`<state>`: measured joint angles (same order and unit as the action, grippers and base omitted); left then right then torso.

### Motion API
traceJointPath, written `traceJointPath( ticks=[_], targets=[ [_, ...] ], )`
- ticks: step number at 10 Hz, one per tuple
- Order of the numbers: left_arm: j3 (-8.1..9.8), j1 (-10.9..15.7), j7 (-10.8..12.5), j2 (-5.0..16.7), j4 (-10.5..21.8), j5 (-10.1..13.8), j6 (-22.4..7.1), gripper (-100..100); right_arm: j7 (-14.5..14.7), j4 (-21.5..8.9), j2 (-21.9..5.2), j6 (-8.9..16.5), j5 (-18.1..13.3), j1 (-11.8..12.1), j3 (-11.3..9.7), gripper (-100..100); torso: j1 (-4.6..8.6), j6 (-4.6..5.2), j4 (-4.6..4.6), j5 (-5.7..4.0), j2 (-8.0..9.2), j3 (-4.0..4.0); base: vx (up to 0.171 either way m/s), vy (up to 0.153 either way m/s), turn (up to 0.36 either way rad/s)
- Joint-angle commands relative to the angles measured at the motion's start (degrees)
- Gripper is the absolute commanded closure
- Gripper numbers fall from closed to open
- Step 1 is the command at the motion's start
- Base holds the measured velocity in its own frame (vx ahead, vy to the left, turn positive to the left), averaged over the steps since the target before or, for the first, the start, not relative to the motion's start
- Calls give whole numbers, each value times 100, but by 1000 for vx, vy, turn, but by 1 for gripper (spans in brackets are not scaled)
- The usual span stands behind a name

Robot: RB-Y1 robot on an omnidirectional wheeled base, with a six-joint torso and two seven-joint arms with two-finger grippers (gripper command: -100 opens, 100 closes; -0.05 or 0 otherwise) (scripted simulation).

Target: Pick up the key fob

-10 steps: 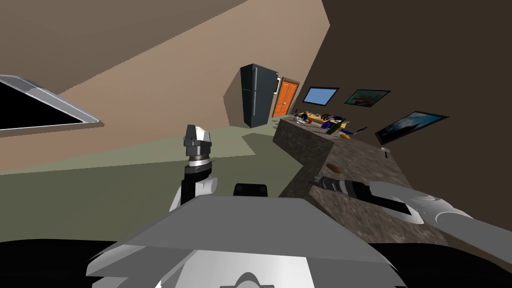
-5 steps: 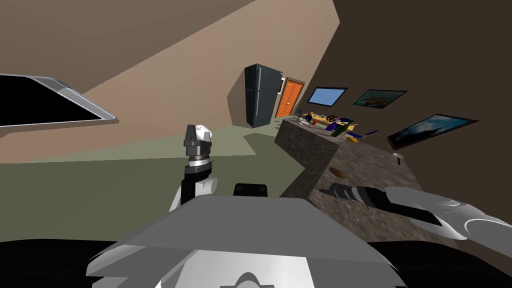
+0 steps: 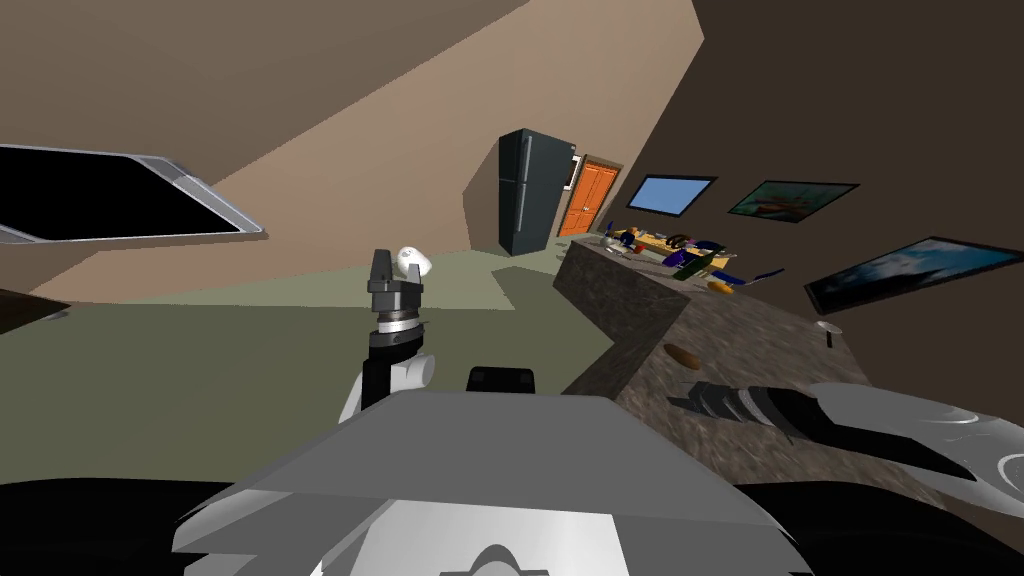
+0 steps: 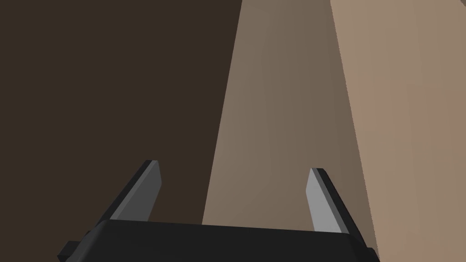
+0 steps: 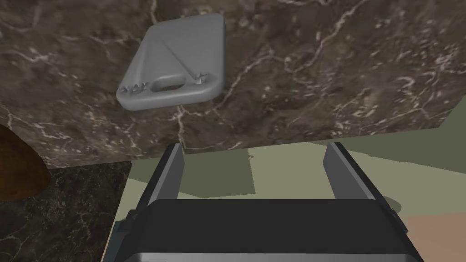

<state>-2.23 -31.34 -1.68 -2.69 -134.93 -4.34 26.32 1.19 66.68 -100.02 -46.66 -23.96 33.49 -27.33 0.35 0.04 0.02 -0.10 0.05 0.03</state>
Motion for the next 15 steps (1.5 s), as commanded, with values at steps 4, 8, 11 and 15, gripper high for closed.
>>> traceJointPath(
  ticks=[4,8,11,15],
  targets=[
    [0,-1,0,0,0,0,0,0,-9,-168,-235,-1,-73,212,-188,0,-19,3,1,1,0,1,-22,-60,68],
    [-1,-1,0,-1,0,0,0,0,35,-354,147,100,-229,150,-264,-100,-37,1,-3,6,-14,-8,12,0,83],
    [0,-1,0,-1,0,0,0,0,38,-362,158,102,-233,148,-267,100,-39,3,-1,8,-8,-5,0,0,0],
    [0,-1,0,-1,0,0,0,0,195,-230,-8,100,-374,159,-276,-100,-39,3,-1,8,-8,-4,-14,-3,22]
  ],
)
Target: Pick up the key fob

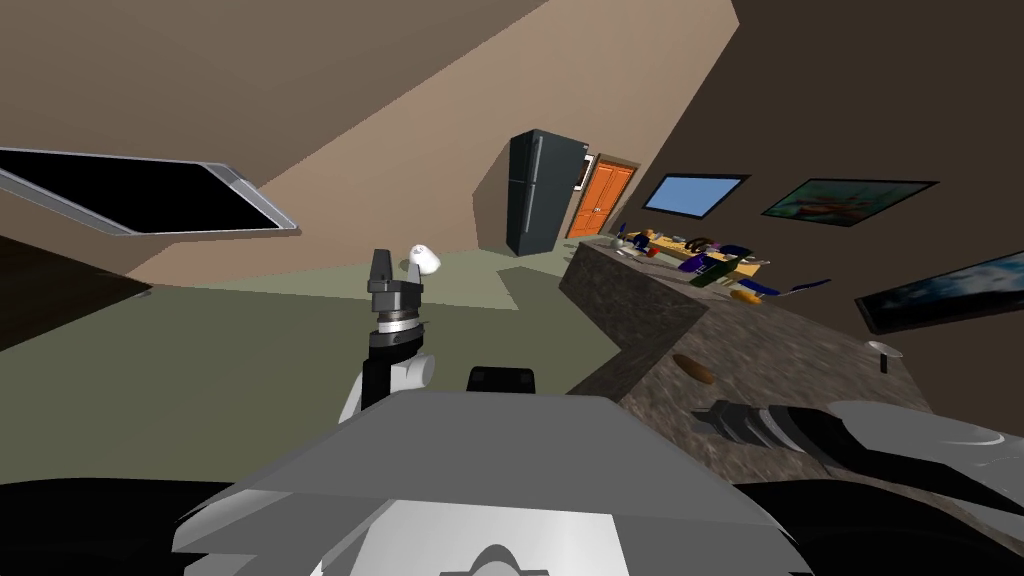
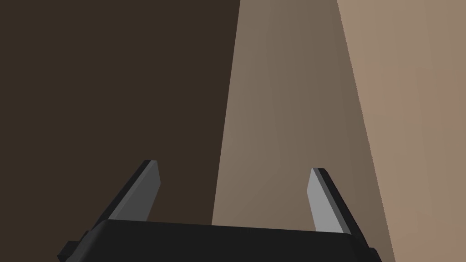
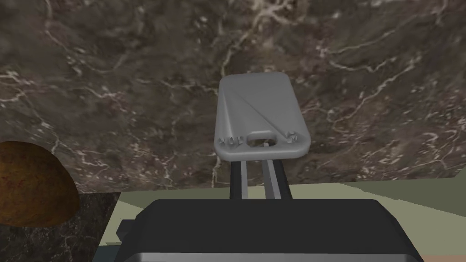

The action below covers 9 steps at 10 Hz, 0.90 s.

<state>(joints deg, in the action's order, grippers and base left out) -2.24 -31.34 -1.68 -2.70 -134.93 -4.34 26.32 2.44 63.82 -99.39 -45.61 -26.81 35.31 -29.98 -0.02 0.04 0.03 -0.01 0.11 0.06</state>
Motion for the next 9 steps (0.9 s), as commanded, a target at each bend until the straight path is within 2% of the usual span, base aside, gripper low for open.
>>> traceJointPath(
  ticks=[1,5,6,7,8,9],
  targets=[
    [0,0,0,0,0,0,0,0,155,124,-154,-4,-164,-18,-14,-100,0,0,0,0,0,0,-98,-28,124],
    [0,0,0,0,0,0,0,0,520,414,-511,3,-486,-1,-27,-100,10,4,8,-3,27,17,-113,-31,82],
    [0,0,0,0,0,0,0,0,445,365,-453,-7,-454,-17,-27,-100,10,4,7,-3,23,15,-43,-14,17],
    [0,-1,0,0,0,0,0,0,465,375,-462,-2,-461,-16,-27,0,5,7,4,-4,8,7,-8,-3,-5],
    [0,-1,0,0,0,0,0,0,502,322,-290,83,-511,2,-62,-100,2,5,1,-2,-4,-1,9,-3,65],
    [0,-1,0,0,0,0,0,0,531,283,-163,147,-549,15,-87,-100,2,4,-2,-4,-13,-6,28,0,98]
  ],
)
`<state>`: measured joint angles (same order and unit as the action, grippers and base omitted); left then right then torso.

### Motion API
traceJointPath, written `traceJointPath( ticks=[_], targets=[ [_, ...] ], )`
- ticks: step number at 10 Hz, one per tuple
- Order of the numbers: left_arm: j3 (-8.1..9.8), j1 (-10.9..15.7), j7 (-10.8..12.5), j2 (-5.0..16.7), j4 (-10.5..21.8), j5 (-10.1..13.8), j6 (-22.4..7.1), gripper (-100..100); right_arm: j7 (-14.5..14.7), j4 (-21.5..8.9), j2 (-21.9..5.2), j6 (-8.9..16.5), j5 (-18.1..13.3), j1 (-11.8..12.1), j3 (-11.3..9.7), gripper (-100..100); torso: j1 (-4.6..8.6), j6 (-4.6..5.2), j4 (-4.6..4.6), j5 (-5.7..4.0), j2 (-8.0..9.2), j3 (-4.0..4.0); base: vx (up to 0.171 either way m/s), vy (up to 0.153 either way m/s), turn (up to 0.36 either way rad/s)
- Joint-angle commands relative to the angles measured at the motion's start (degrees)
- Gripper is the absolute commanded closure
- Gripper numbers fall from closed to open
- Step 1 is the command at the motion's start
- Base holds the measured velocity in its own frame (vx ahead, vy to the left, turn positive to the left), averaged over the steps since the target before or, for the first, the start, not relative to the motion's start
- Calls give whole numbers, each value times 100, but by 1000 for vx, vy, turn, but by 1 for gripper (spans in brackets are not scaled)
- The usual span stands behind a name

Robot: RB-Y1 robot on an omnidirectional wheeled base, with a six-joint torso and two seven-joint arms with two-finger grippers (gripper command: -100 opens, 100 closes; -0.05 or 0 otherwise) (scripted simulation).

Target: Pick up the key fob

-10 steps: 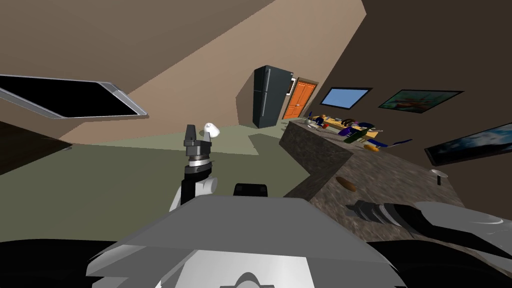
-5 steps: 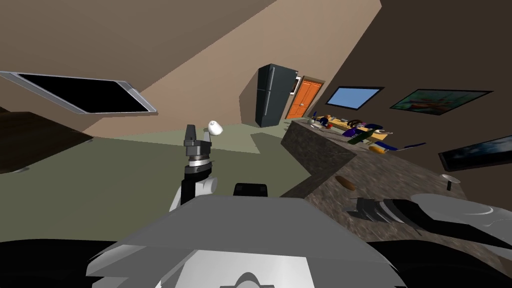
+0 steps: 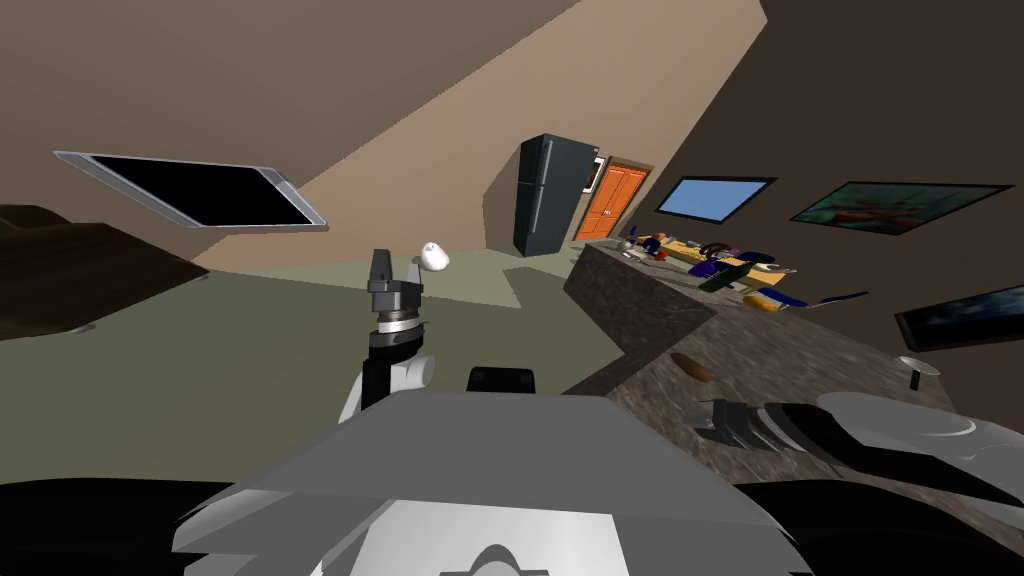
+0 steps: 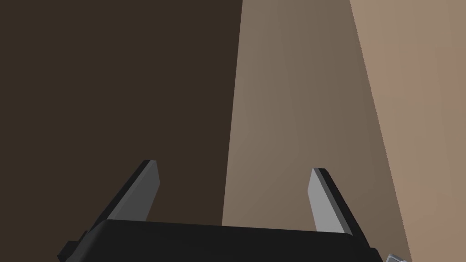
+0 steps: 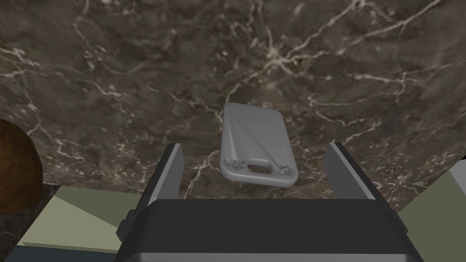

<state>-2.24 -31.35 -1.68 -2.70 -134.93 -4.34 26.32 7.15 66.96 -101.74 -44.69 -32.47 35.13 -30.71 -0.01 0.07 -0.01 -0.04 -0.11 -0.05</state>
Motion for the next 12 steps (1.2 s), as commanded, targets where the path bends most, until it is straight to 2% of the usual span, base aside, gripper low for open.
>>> traceJointPath(
  ticks=[1,2,3,7,8,9,10,11,12],
  targets=[
    [0,0,0,0,0,0,0,0,80,-57,158,98,-9,43,-31,-100,0,0,0,0,0,0,34,-2,79],
    [0,0,0,0,0,0,0,0,50,-34,97,62,3,33,-18,-100,0,1,-1,0,-4,-3,14,-2,11],
    [0,0,0,0,0,0,0,0,62,-39,107,73,2,35,-20,100,-1,1,0,1,-1,-1,0,0,0],
    [0,0,0,0,0,0,0,0,62,-38,105,70,3,35,-20,100,3,1,1,-2,5,2,0,0,0],
    [0,0,0,0,0,0,0,0,62,-38,105,70,3,35,-20,0,3,1,1,-2,5,3,0,0,0],
    [0,0,0,0,0,0,0,0,31,8,-55,-9,55,21,12,100,4,1,1,-2,5,3,-18,-1,-112],
    [0,0,0,0,0,0,0,0,2,47,-183,-73,93,8,37,100,1,9,2,3,12,6,-33,-3,-112],
    [0,0,0,0,0,0,0,0,41,99,-154,24,127,74,29,100,-1,6,3,2,17,9,-15,0,-13],
    [0,0,0,0,0,0,0,0,24,114,-168,23,128,73,29,0,1,5,2,-1,14,8,0,0,0]
  ],
)
